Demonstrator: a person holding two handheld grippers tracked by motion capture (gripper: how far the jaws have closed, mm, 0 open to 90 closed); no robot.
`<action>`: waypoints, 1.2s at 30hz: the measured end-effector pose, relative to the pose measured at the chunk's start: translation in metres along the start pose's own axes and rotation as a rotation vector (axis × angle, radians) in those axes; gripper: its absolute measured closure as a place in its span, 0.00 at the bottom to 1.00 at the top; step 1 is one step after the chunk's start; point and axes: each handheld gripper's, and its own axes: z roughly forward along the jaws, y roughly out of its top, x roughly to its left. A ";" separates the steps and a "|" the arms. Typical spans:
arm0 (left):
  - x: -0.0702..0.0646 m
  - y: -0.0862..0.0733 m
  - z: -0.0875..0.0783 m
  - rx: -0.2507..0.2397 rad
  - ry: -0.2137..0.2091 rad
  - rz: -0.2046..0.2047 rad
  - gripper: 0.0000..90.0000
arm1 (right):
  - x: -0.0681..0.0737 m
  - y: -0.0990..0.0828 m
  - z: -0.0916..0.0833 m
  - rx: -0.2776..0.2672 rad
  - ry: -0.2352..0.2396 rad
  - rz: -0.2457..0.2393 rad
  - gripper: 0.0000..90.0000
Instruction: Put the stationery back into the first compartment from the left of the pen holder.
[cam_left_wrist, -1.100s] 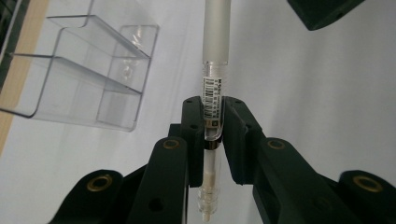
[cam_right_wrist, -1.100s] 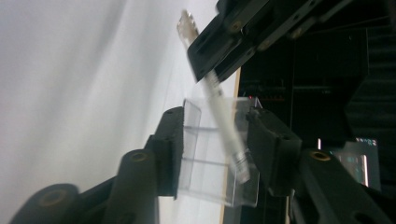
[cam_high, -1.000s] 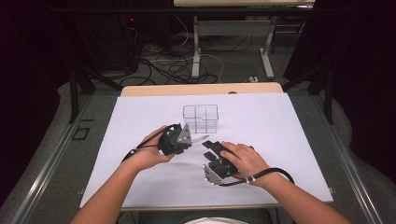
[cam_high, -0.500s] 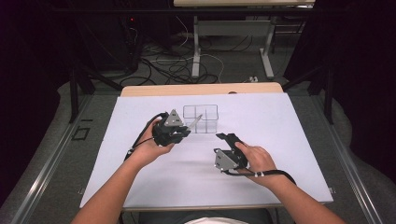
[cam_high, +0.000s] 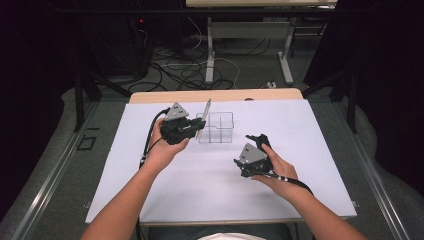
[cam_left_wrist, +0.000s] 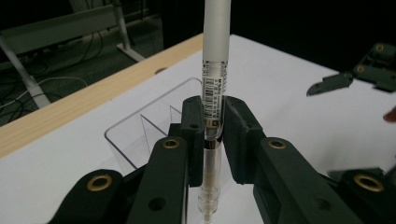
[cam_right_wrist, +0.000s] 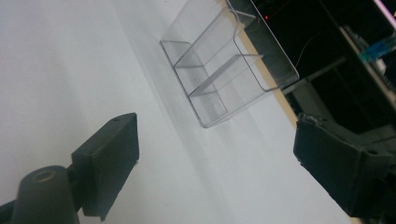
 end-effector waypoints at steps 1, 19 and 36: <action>0.001 0.001 0.001 -0.015 0.007 -0.015 0.88 | 0.000 0.000 0.000 0.000 0.000 0.000 0.11; 0.015 0.020 0.011 -0.156 0.138 -0.183 0.88 | -0.023 -0.020 0.005 -0.032 0.050 0.378 0.00; 0.022 0.013 0.039 -0.172 0.217 -0.283 0.88 | -0.028 -0.032 0.008 -0.025 0.068 0.470 0.00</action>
